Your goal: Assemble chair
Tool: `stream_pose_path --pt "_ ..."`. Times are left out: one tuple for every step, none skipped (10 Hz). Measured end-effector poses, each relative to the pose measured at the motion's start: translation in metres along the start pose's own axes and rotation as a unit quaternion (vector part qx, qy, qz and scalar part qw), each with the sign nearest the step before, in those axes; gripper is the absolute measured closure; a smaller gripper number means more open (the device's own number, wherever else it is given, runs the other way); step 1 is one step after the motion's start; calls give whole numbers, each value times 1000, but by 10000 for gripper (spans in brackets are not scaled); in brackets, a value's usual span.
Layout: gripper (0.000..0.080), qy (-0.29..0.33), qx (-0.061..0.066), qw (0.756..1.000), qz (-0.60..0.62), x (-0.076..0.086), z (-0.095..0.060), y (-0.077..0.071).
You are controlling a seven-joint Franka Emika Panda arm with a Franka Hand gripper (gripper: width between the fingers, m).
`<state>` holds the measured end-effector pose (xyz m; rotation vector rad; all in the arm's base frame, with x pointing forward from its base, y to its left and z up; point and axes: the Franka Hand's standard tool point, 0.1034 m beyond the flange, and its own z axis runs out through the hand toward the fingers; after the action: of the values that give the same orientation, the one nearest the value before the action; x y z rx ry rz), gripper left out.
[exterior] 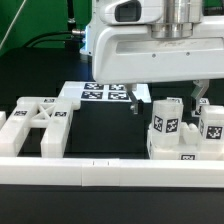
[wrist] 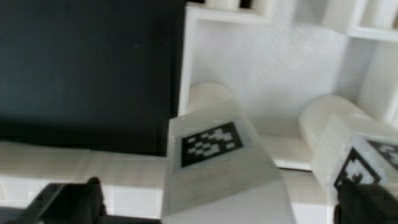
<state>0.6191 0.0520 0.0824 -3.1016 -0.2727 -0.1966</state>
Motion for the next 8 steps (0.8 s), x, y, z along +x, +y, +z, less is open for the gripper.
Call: stream_pose_path --pt "278 0 -1 1000 -12 0 0 1" --pt "415 0 -1 1000 -6 0 0 1" --pt "514 0 -1 1000 -6 0 0 1" --pt "514 0 -1 1000 -4 0 0 1" --pt "514 0 -1 1000 5 0 0 1" --pt "514 0 -1 1000 6 0 0 1" --pt "514 0 1 998 62 0 0 0" --pt "514 0 1 993 116 0 0 -1"
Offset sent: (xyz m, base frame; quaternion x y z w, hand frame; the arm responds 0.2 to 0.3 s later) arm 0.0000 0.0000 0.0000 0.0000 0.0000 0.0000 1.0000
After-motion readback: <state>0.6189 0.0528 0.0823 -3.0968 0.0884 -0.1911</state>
